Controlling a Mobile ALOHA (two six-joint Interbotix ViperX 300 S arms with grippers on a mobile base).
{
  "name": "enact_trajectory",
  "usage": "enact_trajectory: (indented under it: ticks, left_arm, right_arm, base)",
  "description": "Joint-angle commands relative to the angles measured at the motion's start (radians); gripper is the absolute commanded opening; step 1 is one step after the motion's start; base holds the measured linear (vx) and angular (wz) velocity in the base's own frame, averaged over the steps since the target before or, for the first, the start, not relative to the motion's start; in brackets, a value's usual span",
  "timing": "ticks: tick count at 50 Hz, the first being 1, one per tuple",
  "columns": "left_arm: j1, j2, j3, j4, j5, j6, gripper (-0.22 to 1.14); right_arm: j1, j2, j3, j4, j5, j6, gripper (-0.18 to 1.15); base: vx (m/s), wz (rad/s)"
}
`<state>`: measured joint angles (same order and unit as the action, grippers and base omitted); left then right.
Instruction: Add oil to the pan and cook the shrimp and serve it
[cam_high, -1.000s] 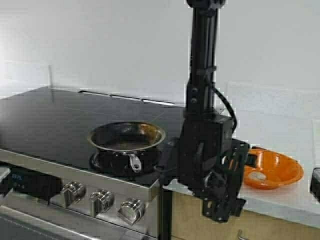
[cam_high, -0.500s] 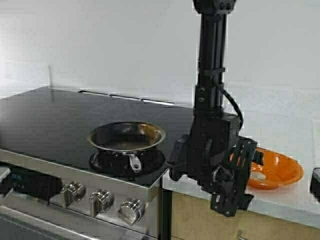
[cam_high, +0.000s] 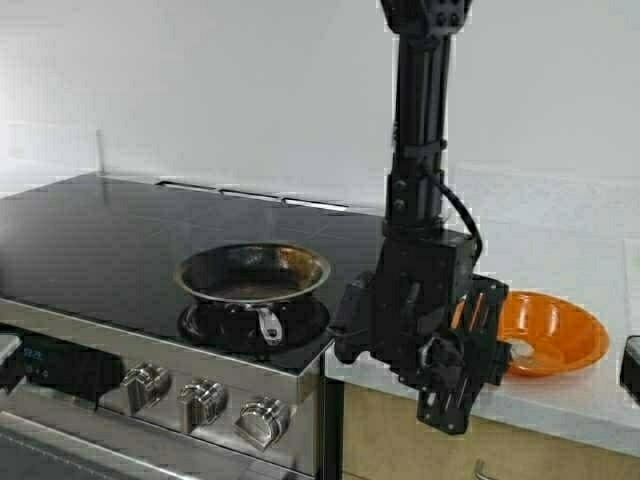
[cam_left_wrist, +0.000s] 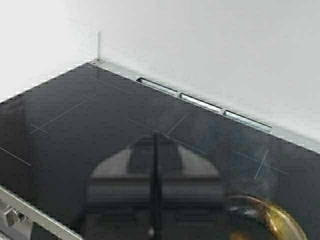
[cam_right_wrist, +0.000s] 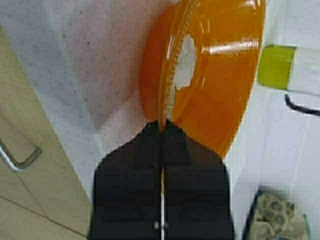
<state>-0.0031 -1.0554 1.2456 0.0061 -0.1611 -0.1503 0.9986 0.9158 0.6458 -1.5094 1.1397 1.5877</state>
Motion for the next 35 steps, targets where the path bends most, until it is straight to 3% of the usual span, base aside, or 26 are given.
enact_trajectory:
  ticks: [1, 19, 35]
  left_arm:
    - [0.000, 0.011, -0.009, 0.000, -0.005, 0.002, 0.03]
    - [0.000, 0.011, -0.009, 0.000, -0.005, 0.002, 0.03]
    - [0.000, 0.011, -0.009, 0.000, -0.005, 0.002, 0.03]
  right_arm:
    - [0.003, -0.031, 0.003, -0.002, 0.049, -0.008, 0.05]
    - [0.008, -0.236, 0.011, 0.003, 0.057, -0.084, 0.05]
    - [0.035, -0.416, -0.178, 0.012, -0.051, -0.276, 0.05]
  base:
    - [0.00, 0.00]
    - [0.00, 0.00]
    - [0.00, 0.00]
